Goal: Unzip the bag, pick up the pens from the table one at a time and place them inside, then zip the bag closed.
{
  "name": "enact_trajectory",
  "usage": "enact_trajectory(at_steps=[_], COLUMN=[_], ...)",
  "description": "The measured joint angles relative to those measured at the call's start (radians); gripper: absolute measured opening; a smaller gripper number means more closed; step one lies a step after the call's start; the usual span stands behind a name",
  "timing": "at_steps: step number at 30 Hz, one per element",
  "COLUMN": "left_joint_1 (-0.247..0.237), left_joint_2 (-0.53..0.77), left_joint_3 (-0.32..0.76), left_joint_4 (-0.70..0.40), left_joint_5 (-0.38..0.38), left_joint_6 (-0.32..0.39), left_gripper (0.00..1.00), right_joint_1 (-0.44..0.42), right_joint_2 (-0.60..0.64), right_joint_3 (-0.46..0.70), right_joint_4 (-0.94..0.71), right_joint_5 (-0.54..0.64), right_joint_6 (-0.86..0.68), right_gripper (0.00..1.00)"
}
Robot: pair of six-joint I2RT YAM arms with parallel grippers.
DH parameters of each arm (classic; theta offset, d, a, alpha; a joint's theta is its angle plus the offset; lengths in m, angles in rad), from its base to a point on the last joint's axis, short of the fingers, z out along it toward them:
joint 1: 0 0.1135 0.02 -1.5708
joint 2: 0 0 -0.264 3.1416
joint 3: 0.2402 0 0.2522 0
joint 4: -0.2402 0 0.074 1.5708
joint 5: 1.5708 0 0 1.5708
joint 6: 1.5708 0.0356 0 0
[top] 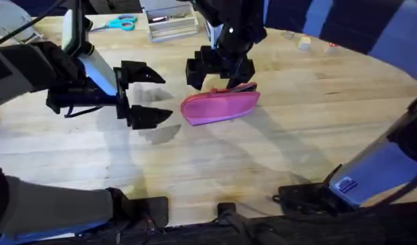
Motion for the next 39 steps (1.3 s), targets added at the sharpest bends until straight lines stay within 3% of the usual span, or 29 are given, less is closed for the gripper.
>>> enact_trajectory(at_steps=[4,6,8,10,12,15,39], left_joint_1=[0.0,0.0,0.0,0.0,0.0,0.0,0.0], left_joint_2=[0.0,0.0,0.0,0.0,0.0,0.0,0.0], left_joint_3=[0.0,0.0,0.0,0.0,0.0,0.0,0.0], left_joint_4=[0.0,0.0,0.0,0.0,0.0,0.0,0.0], left_joint_5=[0.0,0.0,0.0,0.0,0.0,0.0,0.0], left_joint_6=[0.0,0.0,0.0,0.0,0.0,0.0,0.0], left_gripper=[0.995,0.994,0.994,0.994,0.993,0.994,0.993], right_joint_1=[0.022,0.031,0.038,0.044,0.044,0.044,0.006], right_joint_2=[0.035,0.044,0.046,0.046,0.046,0.046,-0.006], right_joint_3=[0.0,0.0,0.0,0.0,0.0,0.0,0.003], right_joint_4=[-0.013,-0.015,-0.019,-0.023,-0.024,-0.027,-0.021], right_joint_5=[0.023,0.027,0.027,0.03,0.031,0.035,0.033], right_joint_6=[0.015,0.017,0.021,0.023,0.024,0.027,-0.039], right_gripper=[0.795,0.741,0.613,0.395,0.241,0.056,0.034])
